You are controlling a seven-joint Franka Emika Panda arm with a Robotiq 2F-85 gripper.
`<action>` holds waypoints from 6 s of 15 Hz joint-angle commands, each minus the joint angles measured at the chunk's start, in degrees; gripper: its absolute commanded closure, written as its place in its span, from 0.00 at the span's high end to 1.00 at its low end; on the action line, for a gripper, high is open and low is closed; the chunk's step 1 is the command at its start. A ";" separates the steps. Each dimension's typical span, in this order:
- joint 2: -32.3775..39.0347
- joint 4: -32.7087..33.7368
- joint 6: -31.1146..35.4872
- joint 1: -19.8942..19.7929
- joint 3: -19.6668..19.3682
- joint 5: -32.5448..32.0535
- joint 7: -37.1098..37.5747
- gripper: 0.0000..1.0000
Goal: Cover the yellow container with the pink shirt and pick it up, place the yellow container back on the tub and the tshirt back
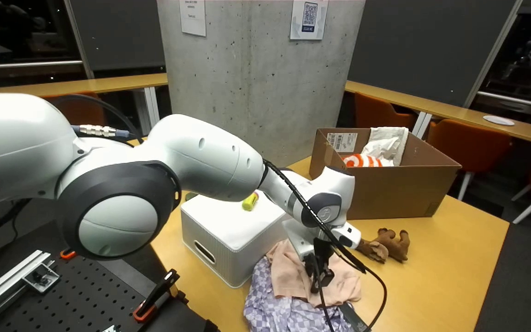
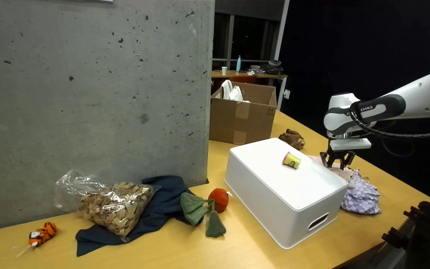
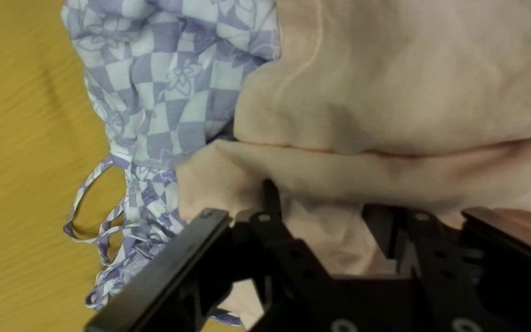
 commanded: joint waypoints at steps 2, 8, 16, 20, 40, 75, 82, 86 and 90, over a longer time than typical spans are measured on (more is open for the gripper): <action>-2.66 -1.91 0.69 -0.08 -0.12 0.21 0.40 0.12; -5.82 -2.72 0.07 0.40 -0.41 -0.06 0.52 0.00; -18.26 -11.26 2.37 2.47 -1.07 -0.65 0.40 0.00; -27.40 -20.14 8.53 5.84 -1.53 -1.26 0.36 0.00; -66.97 -68.21 9.86 38.07 2.69 -25.96 15.87 0.00; -54.73 -67.78 28.29 11.12 13.96 5.63 -48.94 1.00; -44.31 -56.90 22.71 11.38 12.89 2.71 -46.04 1.00; -39.73 -52.47 20.42 11.69 12.69 1.13 -44.09 1.00; -36.74 -49.41 19.32 12.19 12.71 0.03 -42.34 1.00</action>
